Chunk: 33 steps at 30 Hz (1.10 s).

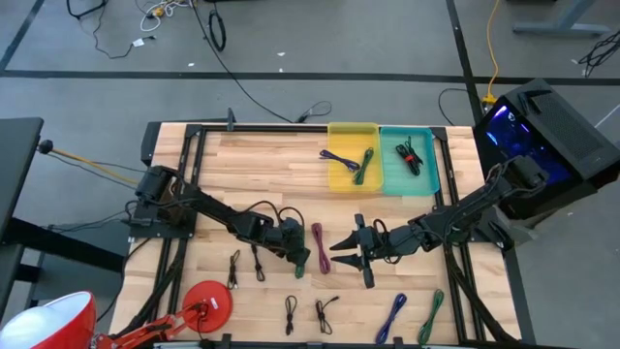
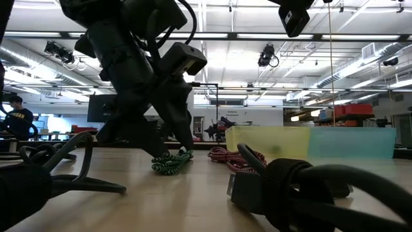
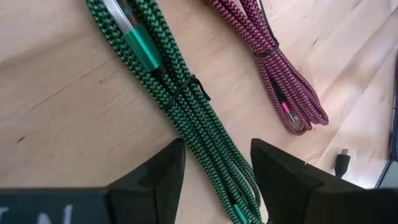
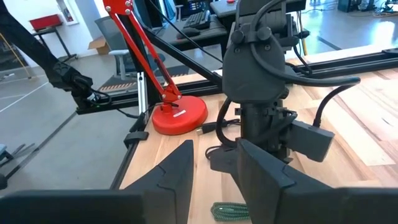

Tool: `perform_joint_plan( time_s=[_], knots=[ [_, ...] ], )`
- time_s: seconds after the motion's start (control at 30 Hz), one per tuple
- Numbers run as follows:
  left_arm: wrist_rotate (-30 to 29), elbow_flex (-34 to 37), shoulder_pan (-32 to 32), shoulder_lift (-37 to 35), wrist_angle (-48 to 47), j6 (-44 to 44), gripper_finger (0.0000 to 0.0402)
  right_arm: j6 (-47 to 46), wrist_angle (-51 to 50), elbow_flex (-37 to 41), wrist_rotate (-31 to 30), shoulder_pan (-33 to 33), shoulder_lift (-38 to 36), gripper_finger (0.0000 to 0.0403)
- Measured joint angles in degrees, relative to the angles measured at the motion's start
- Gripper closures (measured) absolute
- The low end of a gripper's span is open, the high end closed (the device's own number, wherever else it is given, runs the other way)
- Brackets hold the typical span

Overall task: Pick & Place USB Port
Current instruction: Put the top green charger cable into the yellow bin

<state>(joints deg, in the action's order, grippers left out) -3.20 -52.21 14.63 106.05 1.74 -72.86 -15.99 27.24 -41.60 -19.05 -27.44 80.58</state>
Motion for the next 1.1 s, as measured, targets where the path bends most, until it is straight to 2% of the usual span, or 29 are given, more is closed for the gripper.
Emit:
perform_joint_plan(
  time_s=[0.17, 0.33, 0.5, 0.67, 0.93, 1.1],
  knots=[
    [0.0, -0.13, -0.01, 0.58, -1.47, -0.73, 0.0226, 0.02, 0.13, 0.0, 0.0, 0.0, 0.0, 0.0278],
    [-0.88, -0.2, 0.0, 0.68, -3.56, -2.46, 0.0261, 0.01, 0.15, 0.0, 0.0, 0.0, 0.0, 0.0278],
    [-1.72, -0.07, -0.02, 0.71, -4.28, -2.58, 0.0313, 0.02, 0.17, 0.0, -0.02, 0.0, 0.0, 0.0278],
    [-1.28, 0.0, -0.11, 0.71, -4.48, -0.9, 0.0385, 0.01, 0.17, 0.0, -0.02, 0.02, 0.0, 0.0278],
    [1.15, 0.08, -0.48, -0.75, -4.4, 3.23, 0.0393, 0.01, -0.05, 0.0, -0.03, 0.02, 0.0, 0.0278],
    [-0.84, 0.47, -0.44, -4.27, -6.55, 5.97, 0.0398, -0.29, -2.99, 0.0, -3.43, 0.02, 0.0, 0.0278]
  ],
)
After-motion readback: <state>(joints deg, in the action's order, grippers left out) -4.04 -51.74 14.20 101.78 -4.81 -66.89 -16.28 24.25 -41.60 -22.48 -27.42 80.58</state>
